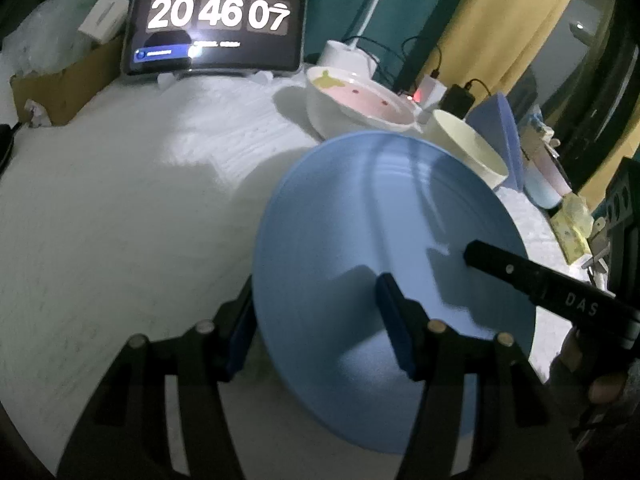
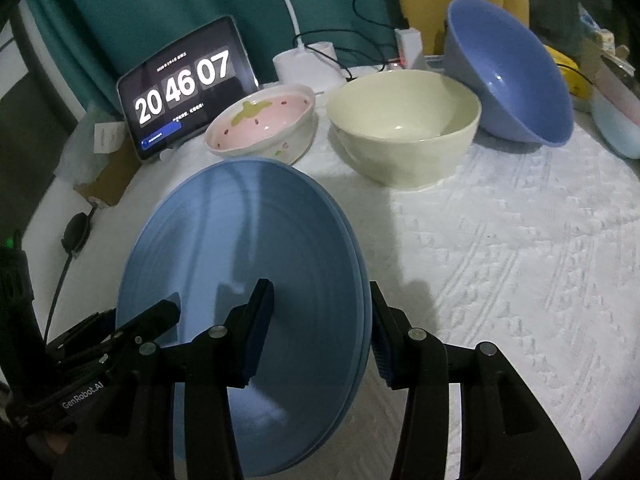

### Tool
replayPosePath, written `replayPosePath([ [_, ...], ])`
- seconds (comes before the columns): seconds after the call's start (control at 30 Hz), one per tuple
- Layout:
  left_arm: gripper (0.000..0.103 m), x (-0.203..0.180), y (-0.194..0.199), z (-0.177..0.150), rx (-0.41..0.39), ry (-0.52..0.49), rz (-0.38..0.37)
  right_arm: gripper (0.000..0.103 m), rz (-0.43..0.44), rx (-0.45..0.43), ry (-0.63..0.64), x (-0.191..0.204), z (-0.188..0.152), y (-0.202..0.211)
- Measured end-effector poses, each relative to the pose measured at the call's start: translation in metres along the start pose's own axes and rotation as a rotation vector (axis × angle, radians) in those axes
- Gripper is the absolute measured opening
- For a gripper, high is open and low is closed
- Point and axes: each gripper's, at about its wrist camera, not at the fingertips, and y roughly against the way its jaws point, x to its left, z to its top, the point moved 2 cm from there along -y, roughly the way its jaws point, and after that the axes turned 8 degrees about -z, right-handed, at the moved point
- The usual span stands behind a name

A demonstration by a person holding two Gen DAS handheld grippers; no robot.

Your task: Organize plates and bowls

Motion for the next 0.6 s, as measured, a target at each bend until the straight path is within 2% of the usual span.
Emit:
replayPosePath([
  [0.2, 0.059, 0.000, -0.004, 0.002, 0.003, -0.006, 0.023, 0.048, 0.012, 0.030, -0.002, -0.001, 0.003, -0.012],
  [0.37, 0.059, -0.006, -0.006, 0.000, -0.025, -0.051, 0.063, 0.050, 0.019, 0.063, -0.019, -0.005, 0.004, -0.022],
  [0.6, 0.060, -0.006, -0.007, 0.001, -0.030, -0.047, 0.076, 0.050, 0.006, 0.047, 0.002, -0.007, 0.004, -0.023],
])
